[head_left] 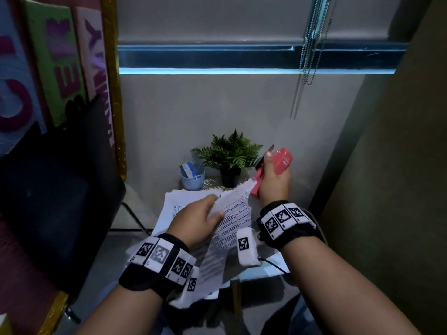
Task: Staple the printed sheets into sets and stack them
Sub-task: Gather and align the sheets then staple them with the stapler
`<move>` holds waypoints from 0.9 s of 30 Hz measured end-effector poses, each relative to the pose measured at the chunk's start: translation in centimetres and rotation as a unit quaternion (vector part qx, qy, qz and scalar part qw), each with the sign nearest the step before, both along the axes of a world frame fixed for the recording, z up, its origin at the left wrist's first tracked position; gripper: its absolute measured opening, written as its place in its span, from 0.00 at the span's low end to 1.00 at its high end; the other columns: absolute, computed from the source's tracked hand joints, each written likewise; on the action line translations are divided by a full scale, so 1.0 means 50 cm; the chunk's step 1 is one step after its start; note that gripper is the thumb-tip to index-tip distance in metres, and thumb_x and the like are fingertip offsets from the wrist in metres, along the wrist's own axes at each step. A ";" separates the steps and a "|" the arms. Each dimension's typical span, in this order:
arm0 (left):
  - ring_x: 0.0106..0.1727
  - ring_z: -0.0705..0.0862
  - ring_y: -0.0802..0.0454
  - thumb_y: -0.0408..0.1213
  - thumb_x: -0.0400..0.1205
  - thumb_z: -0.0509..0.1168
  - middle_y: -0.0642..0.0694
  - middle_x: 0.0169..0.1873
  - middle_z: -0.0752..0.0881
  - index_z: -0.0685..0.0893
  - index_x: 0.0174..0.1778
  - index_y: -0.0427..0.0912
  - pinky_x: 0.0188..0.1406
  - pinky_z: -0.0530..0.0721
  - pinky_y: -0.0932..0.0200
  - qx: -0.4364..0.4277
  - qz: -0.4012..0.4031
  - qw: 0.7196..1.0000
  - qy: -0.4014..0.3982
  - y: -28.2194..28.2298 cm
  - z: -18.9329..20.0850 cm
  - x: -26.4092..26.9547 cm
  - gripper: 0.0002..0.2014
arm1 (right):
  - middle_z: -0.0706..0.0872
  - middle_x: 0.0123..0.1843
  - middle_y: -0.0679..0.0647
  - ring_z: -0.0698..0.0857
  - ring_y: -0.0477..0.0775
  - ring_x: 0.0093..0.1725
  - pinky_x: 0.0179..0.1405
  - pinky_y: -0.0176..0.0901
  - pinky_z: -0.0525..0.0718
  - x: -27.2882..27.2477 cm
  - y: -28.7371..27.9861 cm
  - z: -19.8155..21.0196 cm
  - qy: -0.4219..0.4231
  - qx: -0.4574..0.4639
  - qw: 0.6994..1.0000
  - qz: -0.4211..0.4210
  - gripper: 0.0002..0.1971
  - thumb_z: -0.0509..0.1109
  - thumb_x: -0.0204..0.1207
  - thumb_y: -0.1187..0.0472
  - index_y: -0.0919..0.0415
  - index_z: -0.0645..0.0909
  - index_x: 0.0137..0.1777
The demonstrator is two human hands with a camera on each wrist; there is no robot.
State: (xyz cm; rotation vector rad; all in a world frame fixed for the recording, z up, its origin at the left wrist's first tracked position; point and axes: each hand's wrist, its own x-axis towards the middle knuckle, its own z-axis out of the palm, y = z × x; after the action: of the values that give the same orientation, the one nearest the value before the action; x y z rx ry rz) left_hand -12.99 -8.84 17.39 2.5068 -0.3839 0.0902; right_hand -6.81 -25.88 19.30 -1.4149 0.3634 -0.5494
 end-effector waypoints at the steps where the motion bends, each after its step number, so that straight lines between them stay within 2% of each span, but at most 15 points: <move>1: 0.50 0.82 0.46 0.49 0.84 0.59 0.49 0.45 0.84 0.75 0.52 0.50 0.46 0.80 0.53 0.037 0.014 0.999 0.003 0.004 -0.005 0.001 0.08 | 0.86 0.42 0.53 0.87 0.55 0.43 0.47 0.47 0.85 0.000 0.000 0.000 -0.007 0.005 1.000 0.007 0.19 0.69 0.74 0.42 0.56 0.79 0.55; 3: 0.49 0.82 0.42 0.48 0.86 0.56 0.46 0.43 0.84 0.73 0.48 0.49 0.43 0.79 0.51 0.019 0.049 0.999 0.001 0.011 -0.014 0.004 0.07 | 0.86 0.45 0.50 0.87 0.50 0.44 0.50 0.47 0.84 -0.003 -0.004 0.003 -0.014 0.004 1.000 0.013 0.26 0.69 0.73 0.41 0.57 0.75 0.64; 5: 0.52 0.83 0.41 0.46 0.86 0.55 0.45 0.49 0.86 0.75 0.54 0.49 0.43 0.77 0.53 -0.032 0.099 0.994 -0.010 0.020 -0.018 0.011 0.08 | 0.84 0.47 0.47 0.84 0.42 0.42 0.49 0.41 0.81 -0.004 -0.020 0.008 -0.013 0.010 1.000 -0.005 0.27 0.67 0.76 0.42 0.58 0.72 0.69; 6: 0.53 0.83 0.40 0.44 0.86 0.55 0.44 0.50 0.86 0.76 0.55 0.47 0.42 0.75 0.54 -0.055 0.125 0.990 -0.020 0.027 -0.019 0.017 0.08 | 0.85 0.47 0.49 0.84 0.43 0.41 0.49 0.41 0.81 -0.007 -0.030 0.012 -0.008 0.029 0.999 -0.021 0.26 0.66 0.76 0.42 0.58 0.74 0.67; 9: 0.54 0.83 0.40 0.42 0.87 0.54 0.41 0.52 0.86 0.76 0.59 0.44 0.43 0.74 0.56 -0.122 0.184 0.974 -0.046 0.042 -0.016 0.025 0.10 | 0.87 0.46 0.51 0.86 0.52 0.45 0.53 0.47 0.83 -0.014 -0.073 0.008 0.001 0.098 0.994 -0.048 0.17 0.64 0.78 0.40 0.53 0.79 0.51; 11: 0.56 0.83 0.41 0.41 0.87 0.54 0.41 0.54 0.84 0.75 0.61 0.43 0.46 0.73 0.58 -0.182 0.199 0.962 -0.047 0.043 -0.012 0.028 0.11 | 0.87 0.46 0.51 0.87 0.54 0.48 0.57 0.51 0.82 -0.020 -0.095 -0.013 0.021 0.131 0.991 0.020 0.17 0.63 0.77 0.39 0.52 0.80 0.49; 13: 0.56 0.82 0.45 0.41 0.87 0.55 0.45 0.53 0.83 0.74 0.60 0.41 0.48 0.74 0.59 -0.261 0.214 0.940 -0.044 0.040 -0.013 0.036 0.10 | 0.87 0.47 0.56 0.86 0.58 0.49 0.59 0.55 0.81 -0.030 -0.104 -0.048 0.047 0.118 0.985 0.120 0.29 0.65 0.71 0.34 0.59 0.80 0.56; 15: 0.57 0.81 0.49 0.40 0.87 0.56 0.47 0.55 0.83 0.74 0.63 0.39 0.53 0.77 0.60 -0.337 0.227 0.913 -0.037 0.038 -0.016 0.048 0.13 | 0.87 0.50 0.60 0.86 0.61 0.51 0.64 0.60 0.79 -0.037 -0.095 -0.090 0.079 0.084 0.972 0.205 0.45 0.70 0.58 0.26 0.64 0.79 0.63; 16: 0.55 0.81 0.50 0.40 0.87 0.56 0.48 0.53 0.84 0.74 0.62 0.40 0.53 0.79 0.63 -0.366 0.224 0.903 -0.038 0.036 -0.017 0.053 0.12 | 0.87 0.52 0.61 0.86 0.62 0.53 0.65 0.60 0.79 -0.040 -0.089 -0.110 0.097 0.064 0.965 0.236 0.48 0.71 0.54 0.24 0.63 0.80 0.64; 17: 0.53 0.82 0.51 0.39 0.87 0.57 0.48 0.51 0.84 0.75 0.59 0.41 0.49 0.80 0.66 -0.384 0.217 0.897 -0.040 0.035 -0.019 0.058 0.09 | 0.88 0.52 0.61 0.86 0.62 0.53 0.65 0.58 0.79 -0.042 -0.082 -0.125 0.110 0.054 0.958 0.259 0.45 0.72 0.54 0.24 0.62 0.82 0.61; 20: 0.49 0.83 0.54 0.37 0.87 0.56 0.50 0.48 0.85 0.75 0.56 0.46 0.48 0.79 0.61 -0.411 0.209 0.887 -0.026 0.034 -0.033 0.079 0.05 | 0.88 0.37 0.57 0.85 0.59 0.39 0.52 0.51 0.80 -0.038 -0.075 -0.133 0.132 0.068 0.947 0.284 0.25 0.74 0.61 0.32 0.57 0.88 0.38; 22: 0.50 0.83 0.51 0.40 0.87 0.56 0.49 0.49 0.85 0.75 0.56 0.46 0.49 0.79 0.57 -0.383 0.216 0.898 0.009 0.046 -0.060 0.104 0.06 | 0.87 0.32 0.57 0.85 0.57 0.34 0.40 0.43 0.82 -0.033 -0.075 -0.128 0.146 0.032 0.952 0.265 0.22 0.72 0.69 0.38 0.59 0.86 0.39; 24: 0.50 0.82 0.45 0.45 0.85 0.58 0.41 0.53 0.84 0.73 0.56 0.43 0.49 0.77 0.53 -0.319 0.232 0.916 0.073 0.063 -0.100 0.136 0.10 | 0.87 0.32 0.59 0.85 0.56 0.31 0.28 0.36 0.82 -0.021 -0.087 -0.135 0.177 0.011 0.959 0.221 0.18 0.70 0.75 0.45 0.63 0.84 0.41; 25: 0.48 0.81 0.44 0.45 0.85 0.59 0.38 0.54 0.83 0.73 0.55 0.43 0.47 0.77 0.53 -0.291 0.239 0.920 0.108 0.072 -0.123 0.149 0.11 | 0.87 0.33 0.59 0.85 0.56 0.31 0.27 0.36 0.81 -0.011 -0.099 -0.149 0.200 -0.016 0.959 0.198 0.18 0.70 0.75 0.46 0.63 0.84 0.41; 27: 0.44 0.80 0.44 0.43 0.83 0.62 0.37 0.53 0.83 0.74 0.52 0.43 0.41 0.77 0.57 -0.231 0.251 0.926 0.161 0.087 -0.173 0.166 0.08 | 0.88 0.37 0.59 0.86 0.57 0.36 0.35 0.42 0.83 0.012 -0.129 -0.190 0.253 -0.076 0.951 0.159 0.19 0.71 0.73 0.43 0.62 0.85 0.40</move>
State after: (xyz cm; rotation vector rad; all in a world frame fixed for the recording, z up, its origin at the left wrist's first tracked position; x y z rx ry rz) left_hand -4.69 -4.50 8.74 2.0394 0.3822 -0.0288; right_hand -6.23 -32.31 9.81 -1.7203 0.4943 0.0615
